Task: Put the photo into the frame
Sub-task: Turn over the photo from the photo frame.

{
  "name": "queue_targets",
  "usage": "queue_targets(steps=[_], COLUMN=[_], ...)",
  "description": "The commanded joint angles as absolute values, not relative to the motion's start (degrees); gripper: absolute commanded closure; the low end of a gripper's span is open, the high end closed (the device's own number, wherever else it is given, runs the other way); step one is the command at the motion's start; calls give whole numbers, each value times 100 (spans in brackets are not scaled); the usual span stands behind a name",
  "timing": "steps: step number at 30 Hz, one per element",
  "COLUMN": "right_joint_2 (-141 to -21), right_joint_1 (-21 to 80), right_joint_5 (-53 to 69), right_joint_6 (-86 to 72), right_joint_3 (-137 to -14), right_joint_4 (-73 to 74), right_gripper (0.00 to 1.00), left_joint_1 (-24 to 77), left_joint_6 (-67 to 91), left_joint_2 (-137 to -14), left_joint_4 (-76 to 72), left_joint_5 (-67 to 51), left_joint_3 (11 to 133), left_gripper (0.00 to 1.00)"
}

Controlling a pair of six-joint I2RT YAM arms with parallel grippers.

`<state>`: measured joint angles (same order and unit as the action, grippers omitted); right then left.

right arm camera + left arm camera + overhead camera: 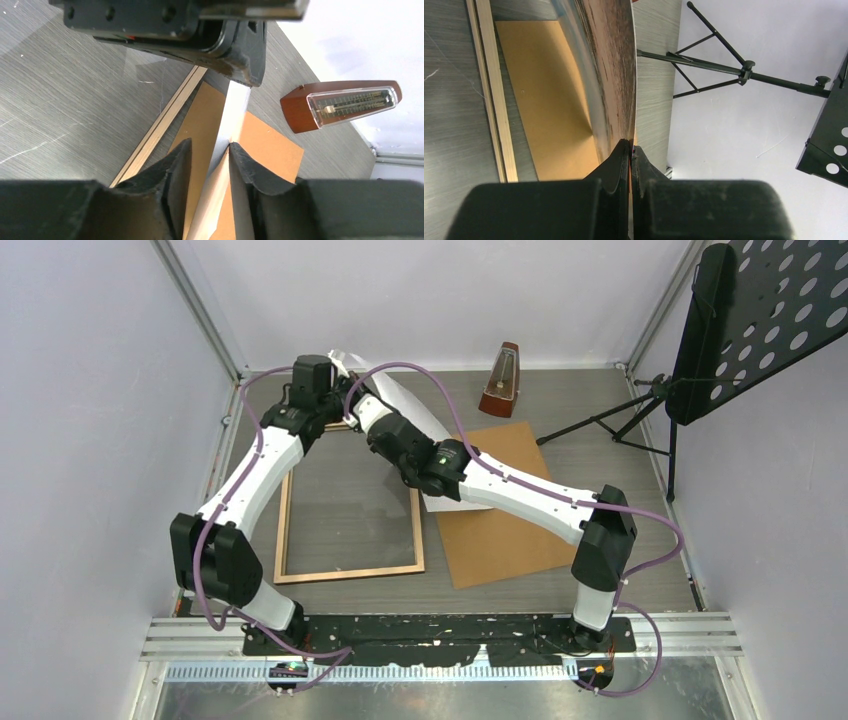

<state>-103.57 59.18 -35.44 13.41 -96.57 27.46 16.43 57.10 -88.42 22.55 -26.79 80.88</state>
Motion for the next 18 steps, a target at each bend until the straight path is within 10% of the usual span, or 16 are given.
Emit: queue_targets(steps=[1,6,18], right_joint_2=[-10137,-9960,-9088], right_joint_1=[5949,5950,5933], right_joint_5=[-3478,-3101,-2508], right_joint_6=[1225,973,783], right_joint_3=[-9975,-10046,-9697], right_joint_4=[2671,2848,2904], right_gripper=[53,32,23], left_joint_1=[1562,1451,547], left_joint_6=[5745,5337,3390], left_joint_2=[-8621,-8479,-8279], left_joint_4=[1794,1803,2693], left_joint_5=[-2918,-3051,-3938], left_joint_3=[7926,7681,7083], left_gripper=[100,100,100])
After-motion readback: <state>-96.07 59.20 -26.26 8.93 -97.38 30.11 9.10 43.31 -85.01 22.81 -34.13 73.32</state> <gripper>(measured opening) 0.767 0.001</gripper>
